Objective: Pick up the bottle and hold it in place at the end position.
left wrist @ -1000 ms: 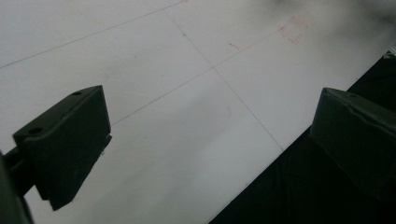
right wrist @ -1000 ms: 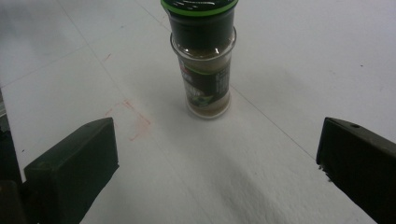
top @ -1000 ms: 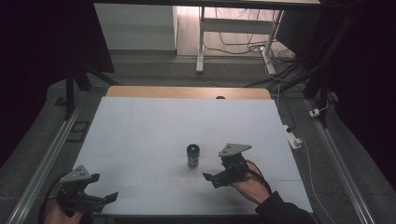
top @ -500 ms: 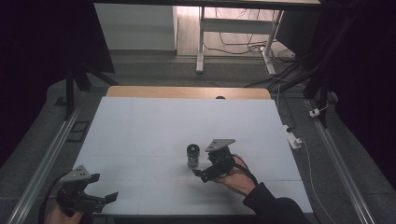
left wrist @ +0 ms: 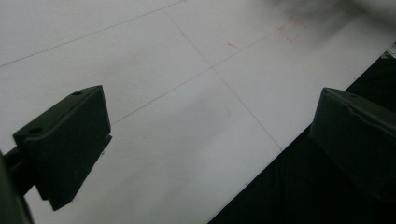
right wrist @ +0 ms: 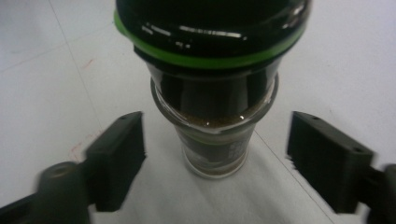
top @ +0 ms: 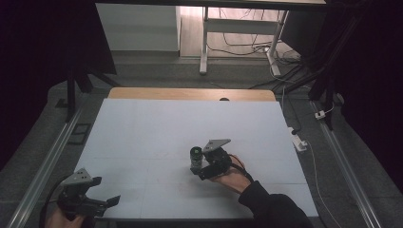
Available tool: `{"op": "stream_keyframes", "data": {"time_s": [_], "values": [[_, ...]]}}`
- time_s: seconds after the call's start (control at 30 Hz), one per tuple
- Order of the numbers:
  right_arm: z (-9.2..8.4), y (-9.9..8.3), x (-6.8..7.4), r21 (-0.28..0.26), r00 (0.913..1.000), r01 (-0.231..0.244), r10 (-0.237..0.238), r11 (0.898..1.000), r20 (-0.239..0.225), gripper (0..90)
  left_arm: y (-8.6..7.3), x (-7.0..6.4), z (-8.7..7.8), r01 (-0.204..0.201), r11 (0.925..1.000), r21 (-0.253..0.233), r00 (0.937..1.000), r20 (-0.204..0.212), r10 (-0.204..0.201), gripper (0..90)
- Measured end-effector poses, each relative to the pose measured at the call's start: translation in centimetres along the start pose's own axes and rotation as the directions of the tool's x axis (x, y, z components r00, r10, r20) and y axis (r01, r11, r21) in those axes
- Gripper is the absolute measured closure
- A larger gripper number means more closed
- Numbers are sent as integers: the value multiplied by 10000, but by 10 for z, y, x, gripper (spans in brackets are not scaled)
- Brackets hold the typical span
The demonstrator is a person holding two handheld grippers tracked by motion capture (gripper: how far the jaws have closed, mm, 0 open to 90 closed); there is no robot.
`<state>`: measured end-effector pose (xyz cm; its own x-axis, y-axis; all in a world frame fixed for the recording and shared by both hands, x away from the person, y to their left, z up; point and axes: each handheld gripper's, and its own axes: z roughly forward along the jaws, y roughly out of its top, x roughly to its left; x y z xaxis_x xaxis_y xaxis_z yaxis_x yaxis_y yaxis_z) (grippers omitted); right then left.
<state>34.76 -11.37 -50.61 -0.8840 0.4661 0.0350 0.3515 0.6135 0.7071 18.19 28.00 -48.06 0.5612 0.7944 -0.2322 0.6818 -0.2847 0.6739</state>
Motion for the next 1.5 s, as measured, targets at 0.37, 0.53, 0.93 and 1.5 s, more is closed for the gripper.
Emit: {"op": "stream_keyframes", "data": {"time_s": [0.37, 0.53, 0.93, 1.5], "values": [[-1, 1, -3, -444, 9978, 596, -608, 9972, -255, 524, 0, 0, 0, -27, 10000, 11, 10000, 14, 27, 0], [-2, 1, 0, -440, 9951, 989, -990, 9941, -9, 533, 0, -1, 0, -44, 10000, 25, 10000, 0, 44, 0], [-7, 18, -10, -508, 9933, 1143, -1149, 9921, -87, 534, 0, 0, 0, -20, 10000, 9, 10000, 4, 20, 0], [8, 49, -40, -368, 9928, 1196, -1192, 9921, 134, 534, 0, 0, 0, -10, 10000, 21, 10000, 59, 10, 0]]}}
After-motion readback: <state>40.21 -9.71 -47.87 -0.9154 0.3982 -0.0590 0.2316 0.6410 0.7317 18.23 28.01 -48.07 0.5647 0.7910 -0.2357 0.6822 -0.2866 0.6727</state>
